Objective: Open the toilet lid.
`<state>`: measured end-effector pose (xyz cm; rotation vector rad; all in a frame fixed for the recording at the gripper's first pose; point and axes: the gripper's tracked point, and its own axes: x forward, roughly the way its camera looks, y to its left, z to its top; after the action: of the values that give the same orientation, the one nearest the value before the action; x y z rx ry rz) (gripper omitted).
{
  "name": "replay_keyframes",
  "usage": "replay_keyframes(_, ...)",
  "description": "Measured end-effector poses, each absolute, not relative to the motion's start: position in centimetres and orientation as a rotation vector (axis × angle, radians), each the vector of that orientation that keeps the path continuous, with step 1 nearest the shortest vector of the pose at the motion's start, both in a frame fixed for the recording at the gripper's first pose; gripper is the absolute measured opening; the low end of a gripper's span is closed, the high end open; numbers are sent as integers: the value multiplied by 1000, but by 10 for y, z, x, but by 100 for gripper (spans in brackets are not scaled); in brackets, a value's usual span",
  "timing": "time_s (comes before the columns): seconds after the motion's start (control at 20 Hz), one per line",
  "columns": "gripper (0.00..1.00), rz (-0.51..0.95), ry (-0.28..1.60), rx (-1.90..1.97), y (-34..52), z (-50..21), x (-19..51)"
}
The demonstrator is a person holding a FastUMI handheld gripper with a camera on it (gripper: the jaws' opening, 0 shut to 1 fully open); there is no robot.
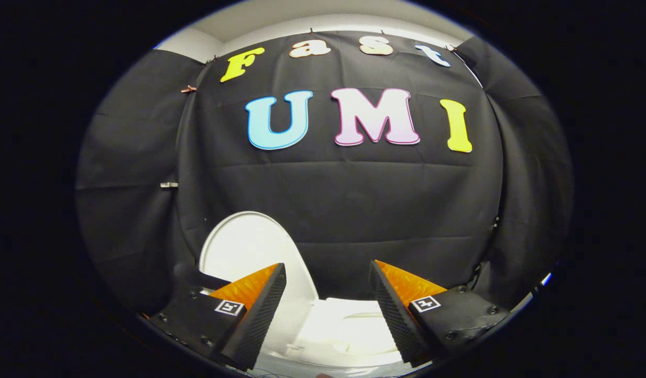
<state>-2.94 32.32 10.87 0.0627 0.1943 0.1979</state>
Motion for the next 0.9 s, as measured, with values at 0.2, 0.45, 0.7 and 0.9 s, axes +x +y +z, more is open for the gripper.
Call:
replay_keyframes(0.2, 99, 154, 157, 88, 263, 80, -19)
replay_keyframes(0.45, 99, 66, 120, 95, 191, 45, -7)
replay_keyframes(0.7, 99, 11, 167, 81, 151, 5, -3)
replay_keyframes(0.9, 99, 11, 149, 46, 141, 3, -2)
